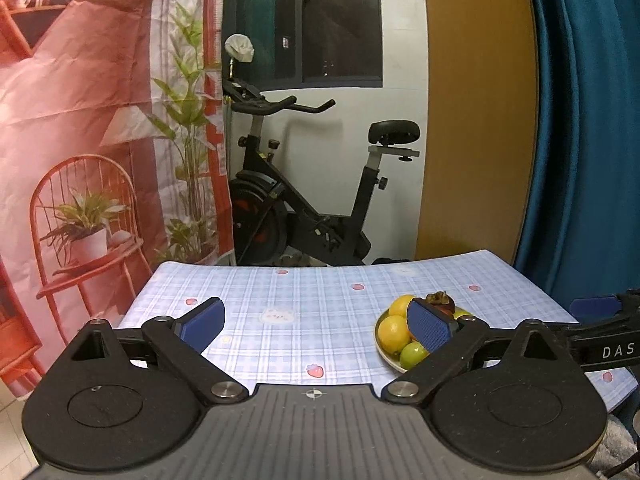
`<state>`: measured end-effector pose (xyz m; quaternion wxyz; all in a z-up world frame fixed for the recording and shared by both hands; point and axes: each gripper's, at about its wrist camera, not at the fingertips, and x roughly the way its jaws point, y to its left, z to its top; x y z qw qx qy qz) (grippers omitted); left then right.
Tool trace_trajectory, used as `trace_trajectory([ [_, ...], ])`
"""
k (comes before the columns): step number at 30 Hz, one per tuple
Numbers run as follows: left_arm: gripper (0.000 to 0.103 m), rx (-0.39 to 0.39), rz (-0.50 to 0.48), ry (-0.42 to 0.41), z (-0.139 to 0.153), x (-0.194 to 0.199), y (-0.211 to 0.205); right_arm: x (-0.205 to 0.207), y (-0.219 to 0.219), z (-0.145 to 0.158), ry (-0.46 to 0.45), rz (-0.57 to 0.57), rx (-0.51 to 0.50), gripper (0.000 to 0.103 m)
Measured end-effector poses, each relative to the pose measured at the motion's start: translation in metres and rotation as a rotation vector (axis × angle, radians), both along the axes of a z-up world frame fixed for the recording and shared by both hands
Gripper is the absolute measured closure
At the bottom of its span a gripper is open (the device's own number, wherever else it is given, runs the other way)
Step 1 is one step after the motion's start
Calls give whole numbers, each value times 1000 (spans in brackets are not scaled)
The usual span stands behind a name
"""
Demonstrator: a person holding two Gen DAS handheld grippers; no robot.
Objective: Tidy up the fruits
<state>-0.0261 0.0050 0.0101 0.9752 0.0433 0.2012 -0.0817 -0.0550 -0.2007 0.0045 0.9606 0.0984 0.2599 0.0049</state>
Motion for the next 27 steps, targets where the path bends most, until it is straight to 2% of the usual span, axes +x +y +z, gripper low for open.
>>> trace_trajectory([
  [27, 4, -83, -15, 33, -8, 2, 3, 0, -4, -6, 16, -35, 7, 0],
])
